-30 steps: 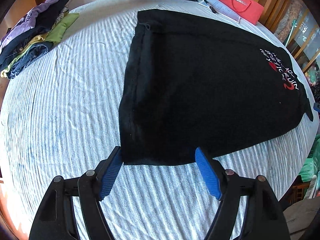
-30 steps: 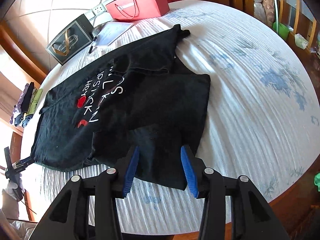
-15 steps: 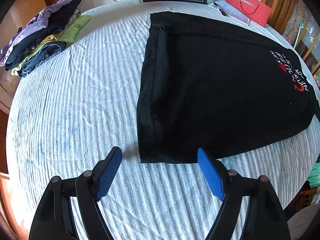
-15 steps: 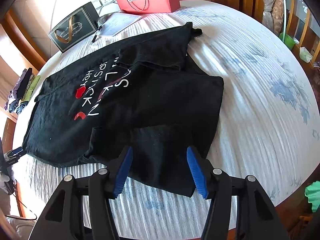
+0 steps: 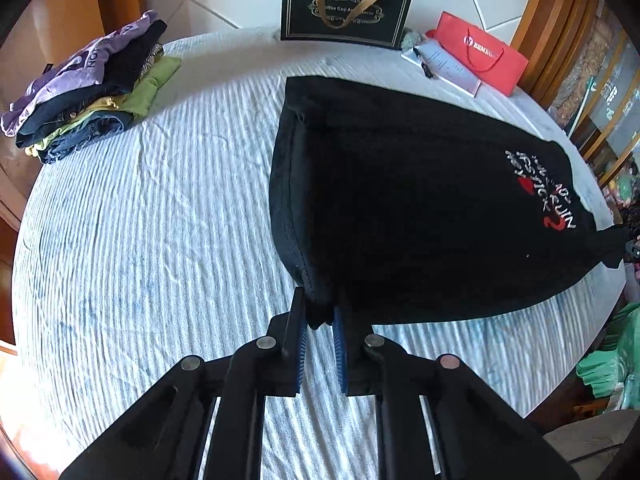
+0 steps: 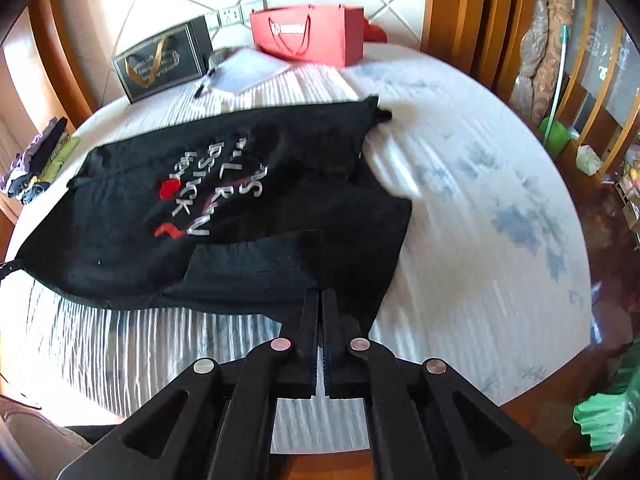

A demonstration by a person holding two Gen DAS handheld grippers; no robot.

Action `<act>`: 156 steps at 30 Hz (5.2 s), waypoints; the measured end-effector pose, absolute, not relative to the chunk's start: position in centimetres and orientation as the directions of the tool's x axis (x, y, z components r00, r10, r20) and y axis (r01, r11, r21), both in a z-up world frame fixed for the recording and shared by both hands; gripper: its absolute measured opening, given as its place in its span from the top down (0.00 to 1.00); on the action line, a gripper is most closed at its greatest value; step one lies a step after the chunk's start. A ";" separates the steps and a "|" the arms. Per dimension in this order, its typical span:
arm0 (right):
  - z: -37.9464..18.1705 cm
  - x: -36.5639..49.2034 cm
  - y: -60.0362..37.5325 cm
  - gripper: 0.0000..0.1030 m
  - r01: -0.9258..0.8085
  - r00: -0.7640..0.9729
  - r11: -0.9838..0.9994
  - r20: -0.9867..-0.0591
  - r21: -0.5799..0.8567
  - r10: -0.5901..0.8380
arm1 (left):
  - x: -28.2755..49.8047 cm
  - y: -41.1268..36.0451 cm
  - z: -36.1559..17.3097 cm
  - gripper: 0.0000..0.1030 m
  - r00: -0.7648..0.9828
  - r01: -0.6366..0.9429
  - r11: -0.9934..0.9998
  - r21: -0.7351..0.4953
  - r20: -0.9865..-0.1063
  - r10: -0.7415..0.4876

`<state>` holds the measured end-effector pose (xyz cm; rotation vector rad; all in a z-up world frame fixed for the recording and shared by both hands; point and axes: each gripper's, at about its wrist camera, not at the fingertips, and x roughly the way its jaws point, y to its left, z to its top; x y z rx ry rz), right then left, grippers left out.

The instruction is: Fold clothes

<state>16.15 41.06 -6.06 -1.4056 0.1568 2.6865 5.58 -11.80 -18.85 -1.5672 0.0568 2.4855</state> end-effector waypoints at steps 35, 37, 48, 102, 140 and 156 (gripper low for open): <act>-12.1 5.5 46.6 0.64 -0.044 -0.360 -0.994 -0.930 0.103 -0.080 | -3.7 -11.7 -23.2 0.49 -0.323 -0.094 -0.996 -0.007 -0.946 0.037; -12.5 5.1 47.0 0.97 -0.054 -0.326 -0.995 -0.943 0.084 -0.062 | -3.7 -11.4 -23.1 0.69 -0.313 -0.094 -0.996 -0.005 -0.949 0.035; -10.6 8.4 50.5 0.64 -0.038 -0.248 -0.996 -0.966 0.081 -0.069 | -3.3 -11.3 -20.9 0.60 -0.324 -0.048 -0.999 0.017 -0.946 0.000; -13.8 4.0 49.7 0.95 -0.260 -0.283 -0.959 -0.958 0.116 -0.039 | -10.2 -9.4 -22.7 0.89 -0.389 -0.048 -0.985 0.168 -0.911 -0.137; -9.7 -8.2 57.7 0.49 0.735 -0.269 -0.672 -0.872 0.089 -0.409 | 8.2 35.5 -20.1 0.24 -0.427 0.297 -0.947 -0.126 -0.904 -0.013; -10.9 -14.2 59.2 0.20 0.992 -0.051 -0.121 -0.826 0.021 -0.562 | 6.8 51.0 -22.5 0.21 -0.339 0.569 -0.822 0.008 -0.909 -0.243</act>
